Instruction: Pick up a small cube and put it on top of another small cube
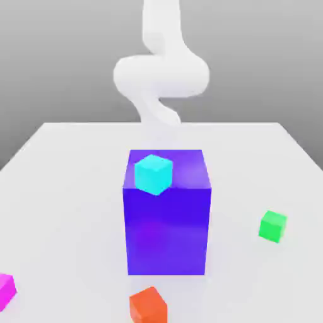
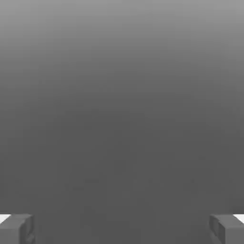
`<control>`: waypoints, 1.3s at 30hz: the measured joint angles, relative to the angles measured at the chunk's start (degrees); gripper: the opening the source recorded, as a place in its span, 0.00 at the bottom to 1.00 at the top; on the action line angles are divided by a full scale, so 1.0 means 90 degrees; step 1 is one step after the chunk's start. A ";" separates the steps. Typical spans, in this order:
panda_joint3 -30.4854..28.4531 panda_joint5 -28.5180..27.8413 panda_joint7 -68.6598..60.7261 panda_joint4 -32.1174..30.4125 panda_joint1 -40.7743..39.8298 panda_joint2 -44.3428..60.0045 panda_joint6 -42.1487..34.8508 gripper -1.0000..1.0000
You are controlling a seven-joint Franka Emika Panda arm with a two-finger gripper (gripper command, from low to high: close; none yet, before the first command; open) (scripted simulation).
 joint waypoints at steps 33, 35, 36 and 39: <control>-0.2271 0.2179 -0.3901 0.0473 -0.1264 0.7365 0.1870 0.50; -0.2045 0.2438 -0.4109 0.0586 -0.1470 0.7832 0.2186 0.50; -0.1881 0.2559 -0.4200 0.0647 -0.1610 0.8068 0.2358 0.50; -0.1791 0.2641 -0.4262 0.0684 -0.1684 0.8205 0.2453 0.00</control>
